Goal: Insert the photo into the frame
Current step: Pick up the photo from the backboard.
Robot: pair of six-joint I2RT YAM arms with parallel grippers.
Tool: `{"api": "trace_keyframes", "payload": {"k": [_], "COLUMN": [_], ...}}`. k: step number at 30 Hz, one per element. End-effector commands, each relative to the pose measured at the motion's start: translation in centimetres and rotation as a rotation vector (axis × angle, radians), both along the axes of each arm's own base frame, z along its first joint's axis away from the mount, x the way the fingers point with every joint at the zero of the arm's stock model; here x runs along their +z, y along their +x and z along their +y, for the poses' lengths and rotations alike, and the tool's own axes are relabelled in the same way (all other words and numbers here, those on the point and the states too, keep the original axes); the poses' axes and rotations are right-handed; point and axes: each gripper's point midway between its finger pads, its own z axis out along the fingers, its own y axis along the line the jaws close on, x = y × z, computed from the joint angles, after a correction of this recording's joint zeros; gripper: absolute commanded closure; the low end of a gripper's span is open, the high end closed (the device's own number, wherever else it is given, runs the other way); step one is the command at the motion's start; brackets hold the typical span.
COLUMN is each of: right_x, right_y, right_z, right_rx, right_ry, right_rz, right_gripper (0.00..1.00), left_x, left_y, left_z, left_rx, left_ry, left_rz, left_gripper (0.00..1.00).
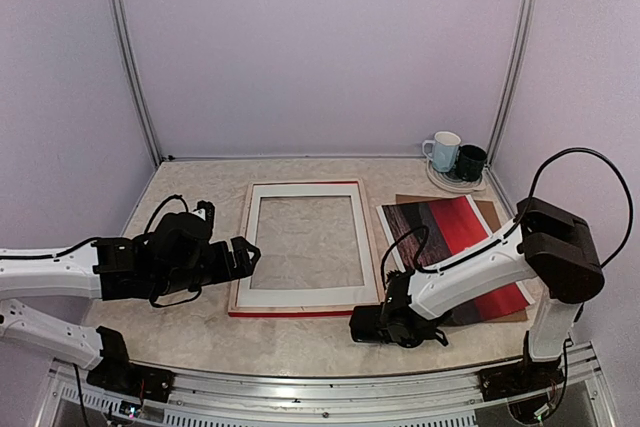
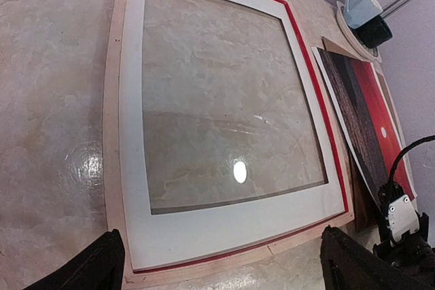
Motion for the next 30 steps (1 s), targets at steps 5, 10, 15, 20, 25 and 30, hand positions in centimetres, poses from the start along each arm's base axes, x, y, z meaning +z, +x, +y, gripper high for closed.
{"api": "trace_keyframes", "payload": {"k": [5, 10, 15, 20, 25, 30], "right_x": [1.1, 2.6, 5.0, 9.7, 15.3, 21.0], "right_y": [0.5, 0.8, 1.2, 1.9, 3.2, 4.8], "right_z": [0.7, 1.5, 2.5, 4.6, 7.0, 10.2], "right_rx": [0.010, 0.020, 0.022, 0.052, 0.091, 0.174], "right_ry": [0.040, 0.080, 0.135, 0.284, 0.489, 0.701], "right_rz": [-0.017, -0.027, -0.049, -0.096, -0.149, -0.201], "right_gripper": [1.00, 1.00, 1.00, 1.00, 1.00, 1.00], "left_x": [-0.3, -0.3, -0.5, -0.5, -0.6, -0.8], "left_y": [0.3, 0.3, 0.2, 0.2, 0.2, 0.2], "left_z": [-0.2, -0.3, -0.2, -0.3, -0.4, -0.2], "left_rx": [-0.002, -0.003, -0.004, -0.005, -0.007, 0.004], "left_ry": [-0.004, -0.004, -0.005, -0.007, -0.014, -0.012], "left_rz": [-0.003, -0.003, 0.001, 0.001, 0.001, 0.001], "left_gripper": [0.01, 0.01, 0.01, 0.01, 0.01, 0.01]}}
